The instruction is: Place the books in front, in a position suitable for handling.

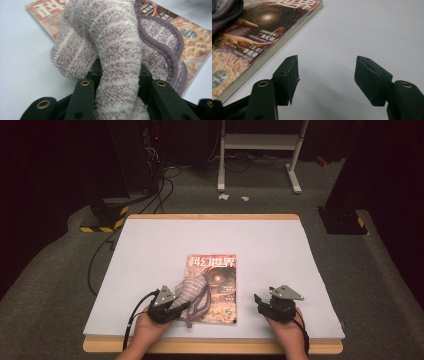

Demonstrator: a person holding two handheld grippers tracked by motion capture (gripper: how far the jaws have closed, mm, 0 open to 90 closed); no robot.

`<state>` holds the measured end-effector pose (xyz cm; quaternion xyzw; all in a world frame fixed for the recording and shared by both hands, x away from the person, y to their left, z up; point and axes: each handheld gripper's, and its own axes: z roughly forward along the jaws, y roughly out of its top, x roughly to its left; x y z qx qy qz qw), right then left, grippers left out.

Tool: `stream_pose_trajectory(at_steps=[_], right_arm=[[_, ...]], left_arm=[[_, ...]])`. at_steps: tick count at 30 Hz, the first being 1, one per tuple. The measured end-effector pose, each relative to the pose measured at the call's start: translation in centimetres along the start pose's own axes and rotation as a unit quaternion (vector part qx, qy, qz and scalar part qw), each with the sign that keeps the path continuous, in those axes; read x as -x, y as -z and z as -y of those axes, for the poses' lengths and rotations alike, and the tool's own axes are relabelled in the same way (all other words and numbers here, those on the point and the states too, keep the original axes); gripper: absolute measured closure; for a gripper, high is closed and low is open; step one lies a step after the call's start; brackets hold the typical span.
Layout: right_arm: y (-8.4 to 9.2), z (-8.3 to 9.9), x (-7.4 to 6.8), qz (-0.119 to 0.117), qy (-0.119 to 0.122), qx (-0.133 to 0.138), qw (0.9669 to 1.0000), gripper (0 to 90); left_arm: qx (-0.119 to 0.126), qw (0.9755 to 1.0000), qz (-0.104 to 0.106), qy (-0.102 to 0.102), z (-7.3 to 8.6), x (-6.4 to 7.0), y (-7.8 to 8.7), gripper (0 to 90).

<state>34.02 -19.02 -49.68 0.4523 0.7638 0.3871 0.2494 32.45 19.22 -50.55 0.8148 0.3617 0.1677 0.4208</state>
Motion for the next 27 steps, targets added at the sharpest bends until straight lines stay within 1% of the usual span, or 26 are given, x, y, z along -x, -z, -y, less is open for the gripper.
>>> stream_pose_trajectory(at_steps=[2, 7, 14, 19, 22, 24, 27], right_arm=[[0.04, -0.03, -0.02, -0.001, 0.001, 0.001, 1.0, 36.0], [0.3, 0.05, 0.21, -0.002, 0.0, 0.003, 1.0, 36.2], [0.26, 0.09, 0.38, 0.0, -0.005, 0.004, 1.0, 35.4], [0.24, 0.09, 0.28, -0.001, -0.001, 0.003, 1.0, 35.3], [0.21, 0.05, 0.25, 0.001, 0.004, 0.004, 1.0, 35.1], [0.22, 0.01, 0.18, -0.002, 0.001, 0.004, 1.0, 35.0], [0.25, -0.07, 0.07, -0.001, 0.002, 0.005, 1.0, 35.0]], left_arm=[[0.001, 1.0, -0.004, 0.0, 0.11, -0.07, 0.16, 67.9], [0.0, 1.0, -0.006, 0.003, 0.18, -0.07, 0.22, 67.8], [0.003, 1.0, -0.001, 0.009, 0.23, -0.18, 0.14, 67.5], [0.004, 1.0, -0.001, 0.008, 0.21, -0.06, 0.09, 67.5], [0.002, 1.0, 0.0, 0.003, 0.11, 0.12, 0.02, 67.5], [0.001, 1.0, -0.001, 0.001, 0.03, 0.29, -0.07, 67.5], [0.0, 1.0, 0.0, 0.001, -0.16, 0.6, -0.32, 67.5]])
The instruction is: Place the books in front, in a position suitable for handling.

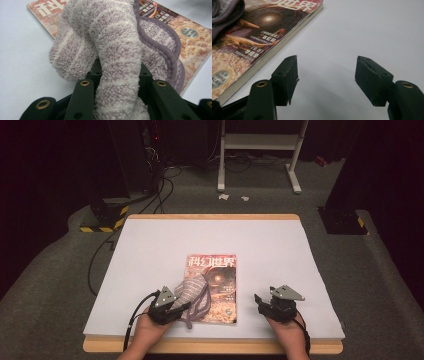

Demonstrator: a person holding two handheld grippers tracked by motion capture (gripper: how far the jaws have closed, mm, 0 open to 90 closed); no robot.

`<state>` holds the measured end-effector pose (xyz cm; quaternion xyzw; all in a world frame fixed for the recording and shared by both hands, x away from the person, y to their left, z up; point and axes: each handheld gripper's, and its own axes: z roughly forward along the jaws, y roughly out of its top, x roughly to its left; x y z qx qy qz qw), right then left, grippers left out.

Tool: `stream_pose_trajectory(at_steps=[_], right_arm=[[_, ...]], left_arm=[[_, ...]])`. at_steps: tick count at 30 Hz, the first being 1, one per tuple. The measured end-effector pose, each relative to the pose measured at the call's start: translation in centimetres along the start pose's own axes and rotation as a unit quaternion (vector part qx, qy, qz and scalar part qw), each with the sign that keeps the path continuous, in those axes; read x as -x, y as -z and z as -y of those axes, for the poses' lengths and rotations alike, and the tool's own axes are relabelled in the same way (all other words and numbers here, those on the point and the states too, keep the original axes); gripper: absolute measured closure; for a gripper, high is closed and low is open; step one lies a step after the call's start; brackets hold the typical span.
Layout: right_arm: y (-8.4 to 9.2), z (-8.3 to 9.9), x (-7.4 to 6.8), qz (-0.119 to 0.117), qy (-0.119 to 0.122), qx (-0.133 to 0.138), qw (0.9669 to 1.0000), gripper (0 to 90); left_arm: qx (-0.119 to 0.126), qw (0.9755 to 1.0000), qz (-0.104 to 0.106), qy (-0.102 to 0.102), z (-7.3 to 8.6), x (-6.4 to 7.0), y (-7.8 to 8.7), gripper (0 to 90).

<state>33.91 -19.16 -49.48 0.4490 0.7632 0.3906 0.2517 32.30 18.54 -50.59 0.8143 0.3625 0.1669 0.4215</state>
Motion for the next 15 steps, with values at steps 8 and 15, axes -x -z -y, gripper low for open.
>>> stream_pose_trajectory(at_steps=[8, 15], right_arm=[[0.0, 0.0, -0.1, 0.003, 0.002, -0.002, 1.0, 35.0], [0.1, 0.0, -0.1, 0.004, 0.003, 0.0, 1.0, 35.1]], left_arm=[[-0.006, 0.9994, 0.007, -0.032, -1.1, 2.3, -1.5, 67.5], [-0.011, 0.9984, 0.025, -0.049, -2.5, 4.2, -3.2, 67.5]])
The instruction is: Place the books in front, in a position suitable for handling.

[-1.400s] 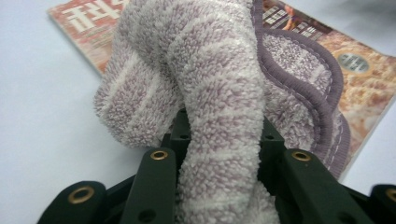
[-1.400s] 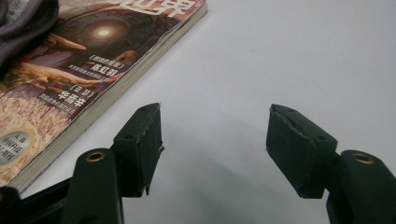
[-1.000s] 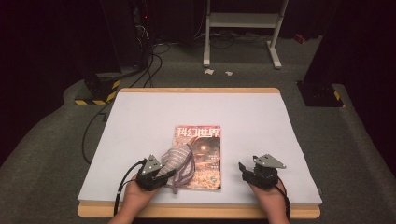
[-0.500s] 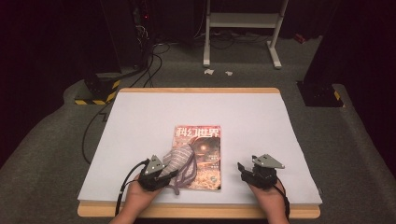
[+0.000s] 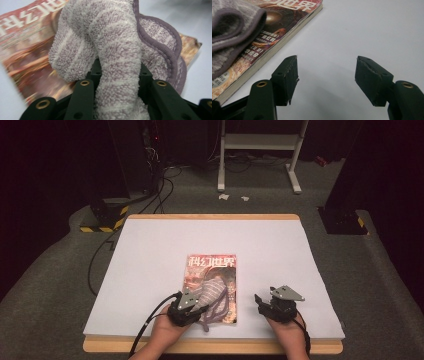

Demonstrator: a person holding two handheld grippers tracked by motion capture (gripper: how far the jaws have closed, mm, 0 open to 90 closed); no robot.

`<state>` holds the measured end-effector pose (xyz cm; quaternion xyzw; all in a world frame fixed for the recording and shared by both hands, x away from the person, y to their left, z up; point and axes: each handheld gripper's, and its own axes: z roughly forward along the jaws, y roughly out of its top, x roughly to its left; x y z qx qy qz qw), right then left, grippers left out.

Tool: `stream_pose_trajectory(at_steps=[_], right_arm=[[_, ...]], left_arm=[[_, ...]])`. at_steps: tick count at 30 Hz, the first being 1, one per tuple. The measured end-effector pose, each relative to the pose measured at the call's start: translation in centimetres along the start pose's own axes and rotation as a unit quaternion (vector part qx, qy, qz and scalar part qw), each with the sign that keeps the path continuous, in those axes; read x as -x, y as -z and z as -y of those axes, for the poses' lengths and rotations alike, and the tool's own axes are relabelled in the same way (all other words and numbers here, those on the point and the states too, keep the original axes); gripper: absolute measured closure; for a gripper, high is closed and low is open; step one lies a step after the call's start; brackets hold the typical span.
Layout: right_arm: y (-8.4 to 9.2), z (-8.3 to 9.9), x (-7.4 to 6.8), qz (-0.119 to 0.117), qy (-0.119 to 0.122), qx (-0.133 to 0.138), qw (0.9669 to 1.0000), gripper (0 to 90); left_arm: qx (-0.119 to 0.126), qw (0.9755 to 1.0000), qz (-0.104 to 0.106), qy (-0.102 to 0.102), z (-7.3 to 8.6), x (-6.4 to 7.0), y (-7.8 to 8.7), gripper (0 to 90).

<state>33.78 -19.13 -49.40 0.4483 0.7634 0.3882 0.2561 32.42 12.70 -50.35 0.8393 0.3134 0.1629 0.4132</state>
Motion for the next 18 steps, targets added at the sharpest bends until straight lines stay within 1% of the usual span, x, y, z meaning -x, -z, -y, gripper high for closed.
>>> stream_pose_trajectory(at_steps=[2, 7, 10, 14, 18], right_arm=[[0.0, 0.0, 0.1, 0.001, 0.0, -0.001, 1.0, 35.0], [-0.1, 0.0, 0.2, 0.001, -0.003, -0.002, 1.0, 35.0], [0.0, -0.1, 0.0, -0.001, 0.001, 0.002, 1.0, 35.0], [0.0, -0.1, -0.2, -0.001, 0.002, 0.0, 1.0, 35.0], [0.1, 0.0, 0.0, 0.0, -0.001, 0.001, 1.0, 35.0]], left_arm=[[0.001, 1.0, 0.006, -0.002, -0.4, 0.4, -0.5, 67.5], [0.011, 0.9997, 0.022, -0.005, -1.2, 2.0, -2.0, 67.5], [0.012, 0.9996, 0.023, -0.011, -1.5, 2.5, -2.4, 67.5], [0.007, 0.9995, 0.026, -0.018, -1.5, 2.2, -2.2, 67.5], [0.001, 0.9996, 0.019, -0.023, -1.1, 1.4, -1.5, 67.6]])
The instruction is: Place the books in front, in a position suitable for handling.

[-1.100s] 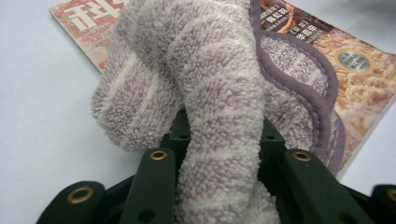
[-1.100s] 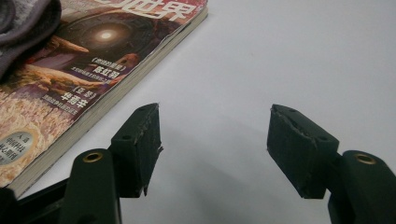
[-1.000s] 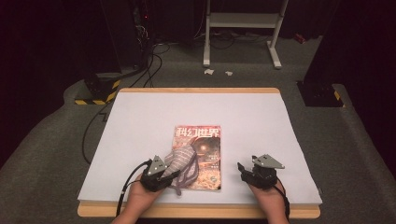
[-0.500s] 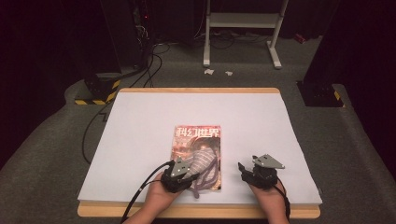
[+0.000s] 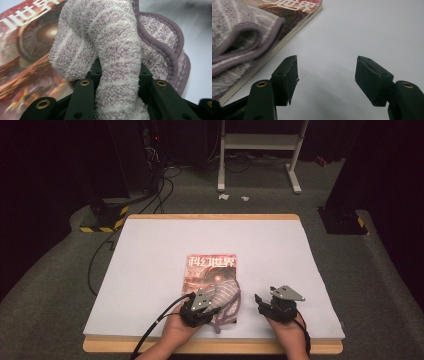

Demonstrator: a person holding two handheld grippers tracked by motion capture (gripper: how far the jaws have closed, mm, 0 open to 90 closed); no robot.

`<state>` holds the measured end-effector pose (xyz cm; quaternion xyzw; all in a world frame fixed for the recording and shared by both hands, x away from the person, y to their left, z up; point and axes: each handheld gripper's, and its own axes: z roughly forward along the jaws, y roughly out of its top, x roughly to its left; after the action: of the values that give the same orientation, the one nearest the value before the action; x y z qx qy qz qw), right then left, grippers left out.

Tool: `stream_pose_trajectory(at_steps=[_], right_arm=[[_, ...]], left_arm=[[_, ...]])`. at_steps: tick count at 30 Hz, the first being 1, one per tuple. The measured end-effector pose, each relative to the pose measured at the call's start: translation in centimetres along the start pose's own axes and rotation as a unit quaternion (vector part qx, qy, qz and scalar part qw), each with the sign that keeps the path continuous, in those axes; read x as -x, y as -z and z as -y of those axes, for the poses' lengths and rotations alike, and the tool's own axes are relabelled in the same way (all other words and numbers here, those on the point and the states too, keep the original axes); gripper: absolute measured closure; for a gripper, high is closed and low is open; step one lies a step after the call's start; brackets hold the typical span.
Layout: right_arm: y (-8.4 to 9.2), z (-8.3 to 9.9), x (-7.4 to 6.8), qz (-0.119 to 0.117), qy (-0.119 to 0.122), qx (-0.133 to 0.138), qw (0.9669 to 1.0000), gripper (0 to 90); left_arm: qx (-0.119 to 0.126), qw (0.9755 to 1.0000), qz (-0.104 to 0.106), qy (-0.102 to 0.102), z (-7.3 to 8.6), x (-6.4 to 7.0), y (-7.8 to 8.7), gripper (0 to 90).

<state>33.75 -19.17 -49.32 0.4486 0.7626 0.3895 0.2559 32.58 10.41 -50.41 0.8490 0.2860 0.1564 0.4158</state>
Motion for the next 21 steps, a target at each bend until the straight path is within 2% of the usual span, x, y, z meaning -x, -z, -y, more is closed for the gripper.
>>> stream_pose_trajectory(at_steps=[10, 14, 21], right_arm=[[0.0, 0.1, -0.1, 0.002, 0.002, -0.003, 1.0, 35.0], [0.0, 0.1, -0.1, 0.001, 0.001, -0.003, 1.0, 35.0], [0.0, 0.1, -0.2, 0.0, 0.002, -0.004, 1.0, 35.1]], left_arm=[[0.004, 0.9994, -0.02, 0.028, 2.3, -2.6, 2.6, 67.7], [0.015, 0.9982, -0.026, 0.051, 3.5, -3.7, 3.6, 67.7], [0.009, 0.9964, -0.05, 0.068, 4.3, -5.2, 4.9, 67.9]])
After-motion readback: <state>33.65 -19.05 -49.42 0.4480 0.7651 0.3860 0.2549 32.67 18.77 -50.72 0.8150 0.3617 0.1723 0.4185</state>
